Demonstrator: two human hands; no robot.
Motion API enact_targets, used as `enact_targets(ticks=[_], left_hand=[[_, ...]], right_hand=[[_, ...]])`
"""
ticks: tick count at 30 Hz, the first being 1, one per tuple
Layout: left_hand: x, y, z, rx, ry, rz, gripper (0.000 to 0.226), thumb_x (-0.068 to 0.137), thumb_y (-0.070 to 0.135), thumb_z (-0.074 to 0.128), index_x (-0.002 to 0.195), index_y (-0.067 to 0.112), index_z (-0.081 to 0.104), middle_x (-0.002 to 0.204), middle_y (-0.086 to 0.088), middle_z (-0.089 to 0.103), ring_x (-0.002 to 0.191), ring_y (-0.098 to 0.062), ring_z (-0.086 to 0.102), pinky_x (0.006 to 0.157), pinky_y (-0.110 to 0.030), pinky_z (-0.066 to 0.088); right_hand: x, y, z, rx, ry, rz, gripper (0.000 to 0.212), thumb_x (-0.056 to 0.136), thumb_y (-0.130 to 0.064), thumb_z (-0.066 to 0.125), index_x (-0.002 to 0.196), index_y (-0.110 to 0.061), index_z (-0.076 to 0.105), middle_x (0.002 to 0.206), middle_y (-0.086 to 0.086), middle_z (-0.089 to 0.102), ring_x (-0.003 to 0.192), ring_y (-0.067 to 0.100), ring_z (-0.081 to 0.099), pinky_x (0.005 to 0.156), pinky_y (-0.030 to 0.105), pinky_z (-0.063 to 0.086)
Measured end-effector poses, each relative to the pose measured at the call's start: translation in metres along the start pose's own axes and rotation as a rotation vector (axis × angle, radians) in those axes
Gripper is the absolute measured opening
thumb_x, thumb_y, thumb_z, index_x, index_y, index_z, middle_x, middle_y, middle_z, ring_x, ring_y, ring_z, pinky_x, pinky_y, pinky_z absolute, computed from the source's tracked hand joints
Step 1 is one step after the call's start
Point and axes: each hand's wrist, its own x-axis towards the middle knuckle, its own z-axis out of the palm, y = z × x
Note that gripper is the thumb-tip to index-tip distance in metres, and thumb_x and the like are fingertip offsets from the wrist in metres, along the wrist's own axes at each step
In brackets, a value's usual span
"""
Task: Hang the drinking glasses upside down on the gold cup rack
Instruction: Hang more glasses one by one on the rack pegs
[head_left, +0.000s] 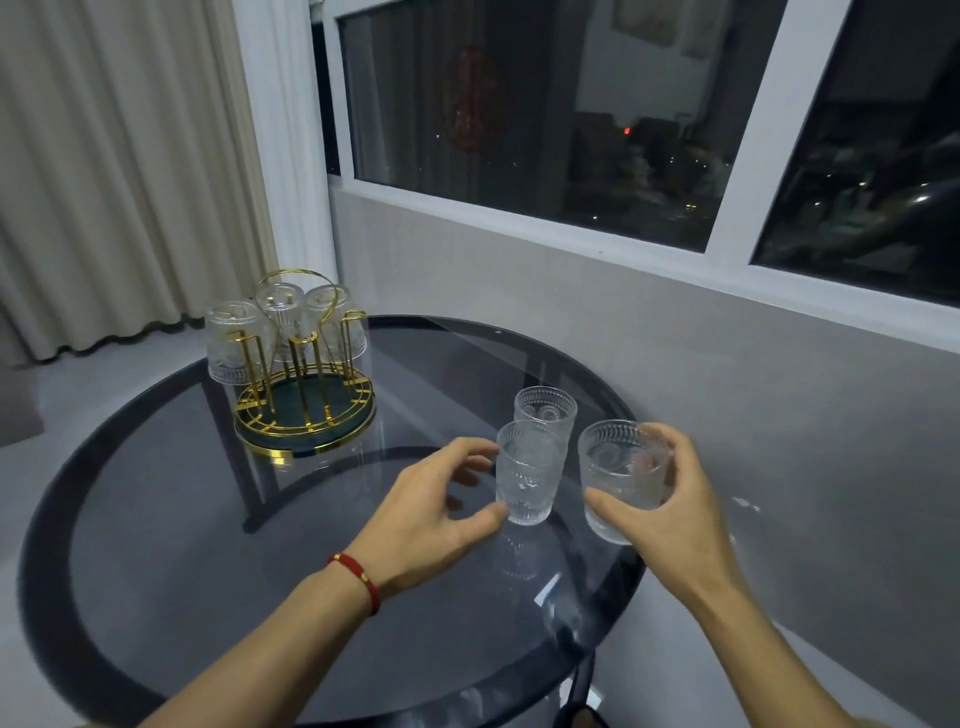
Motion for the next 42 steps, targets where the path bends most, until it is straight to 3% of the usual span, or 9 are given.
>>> enact_targets(ticks=[6,11,14,17,21,25,28,31,42], left_hand=[[-0.005,0.019,-0.014,-0.297,-0.121,-0.049,0.080,0.076,0.052,0.084,0.143,0.048,0.041,0.136,0.017,0.058,0.123,0.000,0.058,0.098,-0.026,0.053],[-0.004,0.001,-0.046,-0.220,0.144,-0.094,0.069,0.068,0.041,0.089,0.130,0.033,0.059,0.122,0.011,0.071,0.115,-0.003,0.065,0.101,-0.036,0.054],[-0.001,-0.021,-0.074,-0.332,0.321,-0.248,0.068,0.062,0.051,0.087,0.123,0.029,0.064,0.118,0.008,0.072,0.110,-0.005,0.067,0.101,-0.039,0.054],[0.003,-0.039,-0.090,-0.443,0.403,-0.337,0.071,0.062,0.049,0.086,0.126,0.027,0.062,0.122,0.008,0.070,0.113,-0.006,0.066,0.103,-0.043,0.054],[0.012,-0.062,-0.098,-0.534,0.357,-0.369,0.076,0.065,0.050,0.083,0.135,0.030,0.058,0.130,0.006,0.067,0.119,-0.012,0.064,0.106,-0.045,0.052],[0.013,-0.097,-0.108,-0.371,0.254,-0.327,0.068,0.077,0.073,0.063,0.139,0.045,0.050,0.128,0.018,0.059,0.119,0.002,0.058,0.093,-0.019,0.050],[0.011,-0.134,-0.109,0.015,0.289,-0.390,0.069,0.086,0.073,0.036,0.143,0.036,0.048,0.146,0.004,0.050,0.139,-0.016,0.040,0.111,-0.040,0.039],[0.008,-0.168,-0.107,0.449,0.234,-0.437,0.065,0.091,0.062,0.044,0.150,0.033,0.040,0.158,0.001,0.037,0.149,-0.021,0.024,0.121,-0.058,0.024],[0.004,-0.215,-0.090,0.633,0.197,-0.380,0.070,0.093,0.059,0.044,0.155,0.033,0.024,0.162,0.004,0.029,0.154,-0.019,0.010,0.124,-0.058,0.018]], right_hand=[[-0.014,-0.040,0.022,0.120,-0.344,-0.240,0.097,0.055,-0.043,0.094,0.143,-0.052,0.053,0.136,-0.019,0.061,0.125,-0.002,0.061,0.096,0.028,0.052],[-0.003,-0.056,0.093,0.197,-0.477,-0.256,0.097,0.055,-0.038,0.090,0.142,-0.060,0.052,0.130,-0.024,0.065,0.123,-0.004,0.063,0.094,0.015,0.053],[0.006,-0.065,0.124,0.400,-0.550,-0.044,0.087,0.065,-0.070,0.084,0.144,-0.054,0.050,0.142,-0.019,0.063,0.129,0.001,0.063,0.106,0.033,0.052],[0.007,-0.076,0.156,0.730,-0.668,0.202,0.055,0.092,-0.055,0.063,0.143,-0.036,0.059,0.141,-0.001,0.071,0.124,0.021,0.071,0.105,0.053,0.054],[0.012,-0.089,0.181,0.834,-0.574,0.211,0.048,0.095,-0.039,0.064,0.140,-0.023,0.061,0.134,0.005,0.075,0.122,0.025,0.073,0.099,0.049,0.059],[0.034,-0.096,0.188,0.739,-0.372,0.171,0.056,0.084,-0.035,0.077,0.137,-0.029,0.063,0.121,0.007,0.079,0.112,0.024,0.077,0.096,0.045,0.061],[0.059,-0.103,0.189,0.614,-0.237,0.108,0.052,0.090,-0.026,0.080,0.138,-0.037,0.063,0.134,0.008,0.071,0.120,0.030,0.070,0.101,0.052,0.058],[0.093,-0.117,0.188,0.593,-0.125,0.087,0.057,0.088,-0.028,0.082,0.138,-0.044,0.060,0.142,0.005,0.063,0.125,0.031,0.066,0.101,0.052,0.058],[0.163,-0.173,0.237,0.293,-0.037,-0.100,0.073,0.079,-0.040,0.088,0.145,-0.033,0.057,0.143,0.009,0.064,0.129,0.029,0.061,0.106,0.049,0.054]])
